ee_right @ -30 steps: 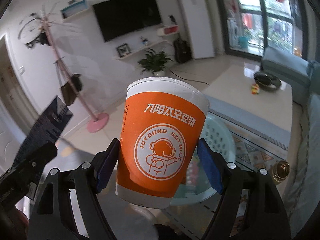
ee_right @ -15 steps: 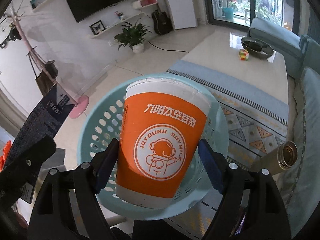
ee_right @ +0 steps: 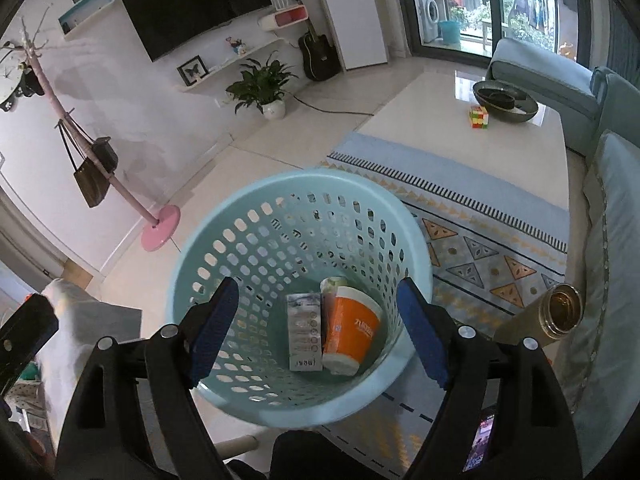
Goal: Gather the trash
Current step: 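Carry both items over the blue basket and open both tools to drop them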
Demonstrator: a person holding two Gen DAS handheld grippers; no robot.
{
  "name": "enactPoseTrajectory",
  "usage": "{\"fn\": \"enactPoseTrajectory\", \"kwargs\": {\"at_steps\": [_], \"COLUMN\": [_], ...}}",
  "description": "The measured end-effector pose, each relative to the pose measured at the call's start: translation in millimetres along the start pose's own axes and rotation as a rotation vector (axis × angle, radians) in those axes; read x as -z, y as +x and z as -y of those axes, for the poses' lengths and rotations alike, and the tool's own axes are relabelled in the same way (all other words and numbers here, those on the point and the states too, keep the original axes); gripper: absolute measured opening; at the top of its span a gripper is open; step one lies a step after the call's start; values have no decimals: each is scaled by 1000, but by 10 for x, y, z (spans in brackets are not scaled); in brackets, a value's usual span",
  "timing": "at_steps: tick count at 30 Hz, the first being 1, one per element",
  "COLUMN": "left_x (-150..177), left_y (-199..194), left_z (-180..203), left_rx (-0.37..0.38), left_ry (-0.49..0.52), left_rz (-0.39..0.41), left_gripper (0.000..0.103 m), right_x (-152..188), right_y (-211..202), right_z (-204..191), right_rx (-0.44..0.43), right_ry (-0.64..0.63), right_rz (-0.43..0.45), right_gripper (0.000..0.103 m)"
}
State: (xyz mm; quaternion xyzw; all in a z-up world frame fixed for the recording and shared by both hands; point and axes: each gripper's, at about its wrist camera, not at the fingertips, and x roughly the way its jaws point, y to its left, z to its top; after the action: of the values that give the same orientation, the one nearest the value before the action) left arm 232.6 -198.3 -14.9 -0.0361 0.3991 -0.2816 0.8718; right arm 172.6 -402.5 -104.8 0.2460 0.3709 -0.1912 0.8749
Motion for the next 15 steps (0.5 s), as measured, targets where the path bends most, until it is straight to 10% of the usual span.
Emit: {"fn": "enactPoseTrajectory", "kwargs": {"at_steps": [15], "left_x": [393], "left_y": [-1645], "left_z": [-308], "left_rx": [-104], "left_ry": [-66], "left_rz": [214], "left_gripper": [77], "right_x": [332], "right_y": [-1276], "right_z": [-791], "right_rx": [-188], "right_ry": [-180], "right_rz": [129], "right_gripper": [77]}}
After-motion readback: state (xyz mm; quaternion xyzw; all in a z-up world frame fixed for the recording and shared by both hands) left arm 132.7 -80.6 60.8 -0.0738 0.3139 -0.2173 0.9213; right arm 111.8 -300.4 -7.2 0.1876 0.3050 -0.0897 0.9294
